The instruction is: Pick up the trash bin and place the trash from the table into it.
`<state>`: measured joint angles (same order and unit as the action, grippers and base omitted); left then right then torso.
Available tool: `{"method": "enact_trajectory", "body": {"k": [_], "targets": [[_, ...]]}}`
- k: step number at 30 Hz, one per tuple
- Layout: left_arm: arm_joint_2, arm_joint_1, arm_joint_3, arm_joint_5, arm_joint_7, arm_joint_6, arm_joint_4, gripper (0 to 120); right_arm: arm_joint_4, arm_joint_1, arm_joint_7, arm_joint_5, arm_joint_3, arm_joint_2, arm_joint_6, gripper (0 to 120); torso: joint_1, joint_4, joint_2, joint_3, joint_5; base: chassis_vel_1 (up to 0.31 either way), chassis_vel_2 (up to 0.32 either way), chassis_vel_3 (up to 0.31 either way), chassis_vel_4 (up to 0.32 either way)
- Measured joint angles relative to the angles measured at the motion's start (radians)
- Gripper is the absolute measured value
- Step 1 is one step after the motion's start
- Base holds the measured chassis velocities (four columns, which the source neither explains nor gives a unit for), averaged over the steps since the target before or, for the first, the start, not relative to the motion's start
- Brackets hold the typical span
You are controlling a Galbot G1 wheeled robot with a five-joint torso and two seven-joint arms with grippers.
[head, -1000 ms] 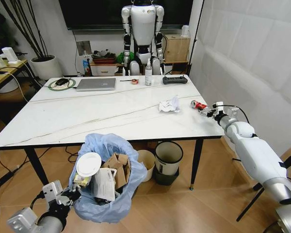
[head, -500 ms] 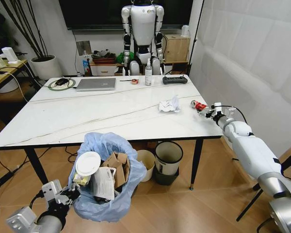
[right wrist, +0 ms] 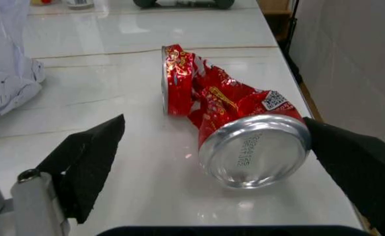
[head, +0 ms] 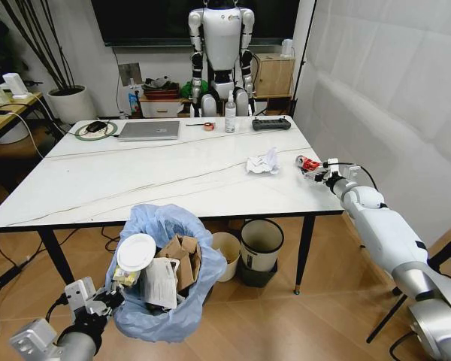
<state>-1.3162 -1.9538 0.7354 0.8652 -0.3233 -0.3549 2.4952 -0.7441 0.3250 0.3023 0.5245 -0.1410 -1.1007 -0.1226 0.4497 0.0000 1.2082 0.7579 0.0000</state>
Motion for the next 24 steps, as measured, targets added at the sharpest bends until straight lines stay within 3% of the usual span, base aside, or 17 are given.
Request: {"method": "enact_trajectory", "body": {"k": [3, 6, 8, 13, 24], "targets": [[0.000, 0.001, -0.001, 0.000, 0.000, 0.000, -0.001, 1, 0.001, 0.000, 0.000, 0.000, -0.001, 0.002, 0.000, 90, 0.000, 0.0000, 0.000, 0.000, 0.0000, 0.000, 0.000, 0.000, 0.000], [0.001, 0.003, -0.002, 0.000, 0.000, 0.000, -0.003, 1, 0.002, 0.001, 0.000, 0.000, -0.002, 0.007, -0.001, 73, 0.000, -0.0001, 0.000, 0.000, 0.0000, 0.000, 0.000, 0.000, 0.000], [0.001, 0.003, -0.002, 0.000, 0.000, 0.000, -0.003, 1, 0.002, 0.001, 0.000, 0.000, -0.003, 0.007, -0.001, 71, 0.000, -0.0001, 0.000, 0.000, 0.0000, 0.000, 0.000, 0.000, 0.000], [0.006, 0.006, 0.000, 0.004, -0.001, 0.000, -0.003, 1, 0.003, 0.004, 0.000, 0.000, -0.004, 0.005, -0.002, 50, 0.000, 0.0000, 0.000, 0.000, -0.0001, 0.000, 0.000, 0.000, 0.000], [0.006, 0.009, -0.002, 0.008, -0.002, 0.000, -0.007, 1, -0.024, 0.034, 0.003, 0.000, -0.008, 0.015, -0.001, 47, 0.000, 0.0000, 0.000, 0.000, -0.0002, 0.000, 0.000, 0.000, 0.000]]}}
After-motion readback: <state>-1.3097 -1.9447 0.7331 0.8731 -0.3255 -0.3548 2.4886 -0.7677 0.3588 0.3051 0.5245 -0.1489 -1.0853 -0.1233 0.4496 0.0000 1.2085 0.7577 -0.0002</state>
